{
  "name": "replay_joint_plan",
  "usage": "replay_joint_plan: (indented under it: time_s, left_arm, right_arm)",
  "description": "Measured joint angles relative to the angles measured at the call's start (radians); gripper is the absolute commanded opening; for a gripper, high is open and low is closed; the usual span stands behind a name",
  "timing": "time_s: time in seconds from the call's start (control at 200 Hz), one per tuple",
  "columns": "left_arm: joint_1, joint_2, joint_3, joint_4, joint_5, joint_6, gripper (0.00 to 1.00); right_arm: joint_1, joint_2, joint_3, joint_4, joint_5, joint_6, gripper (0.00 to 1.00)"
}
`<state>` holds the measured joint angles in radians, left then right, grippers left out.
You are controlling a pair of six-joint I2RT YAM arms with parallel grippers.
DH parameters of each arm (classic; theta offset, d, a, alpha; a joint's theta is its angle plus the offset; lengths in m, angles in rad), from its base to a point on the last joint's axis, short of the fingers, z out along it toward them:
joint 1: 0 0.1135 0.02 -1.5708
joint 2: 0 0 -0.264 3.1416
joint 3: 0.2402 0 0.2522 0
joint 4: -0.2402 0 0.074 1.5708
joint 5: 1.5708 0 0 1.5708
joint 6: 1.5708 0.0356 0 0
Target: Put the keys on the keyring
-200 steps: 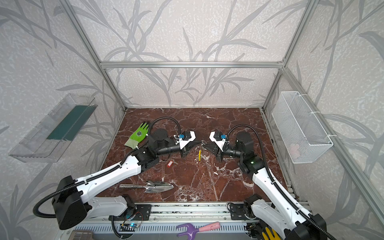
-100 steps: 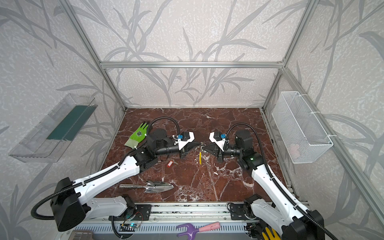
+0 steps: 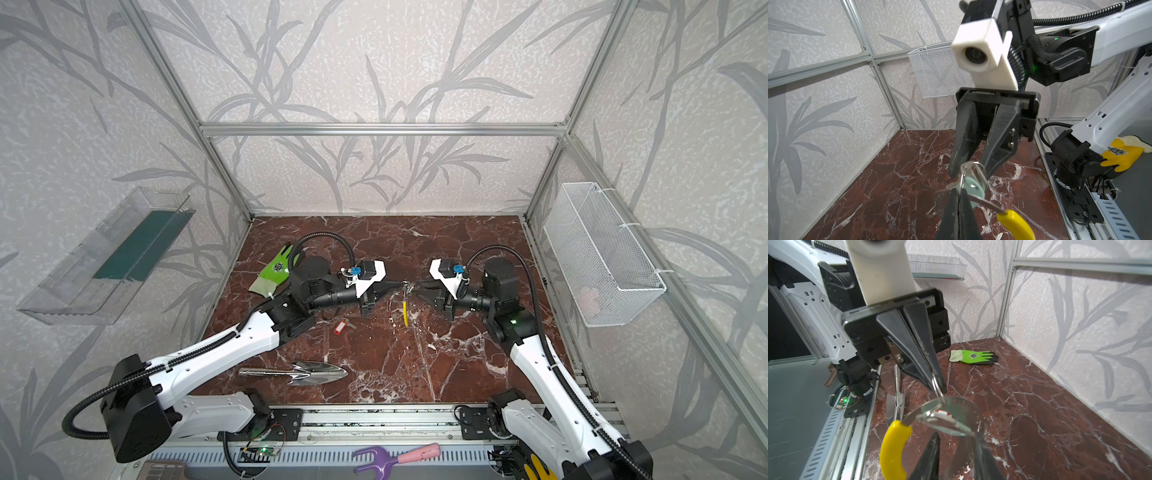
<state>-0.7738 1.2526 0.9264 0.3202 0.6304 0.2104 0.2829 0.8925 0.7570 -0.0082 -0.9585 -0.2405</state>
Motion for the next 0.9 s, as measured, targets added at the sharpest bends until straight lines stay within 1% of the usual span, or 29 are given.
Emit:
replay_joint_plan:
  time_s: [0.095, 0.265, 0.405, 0.595, 0.905]
  left_arm:
    - [0.004, 0.0, 0.0, -0.006, 0.005, 0.004, 0.0]
    - [0.005, 0.0, 0.0, -0.014, 0.015, 0.008, 0.0]
    - [0.005, 0.0, 0.0, -0.015, 0.023, 0.014, 0.0]
    - [0.005, 0.0, 0.0, -0.016, 0.026, 0.018, 0.0]
    - [0.005, 0.019, 0.004, -0.019, 0.031, 0.018, 0.0]
  right_arm:
    - [0.0, -0.02, 0.0, 0.015, -0.003, 0.005, 0.31]
    - [0.0, -0.005, 0.001, 0.036, -0.016, 0.014, 0.31]
    - [0.0, 0.023, 0.001, 0.071, -0.029, 0.038, 0.28]
    - [0.005, 0.056, 0.001, 0.117, -0.054, 0.068, 0.26]
    - [0.018, 0.077, 0.005, 0.138, -0.073, 0.073, 0.22]
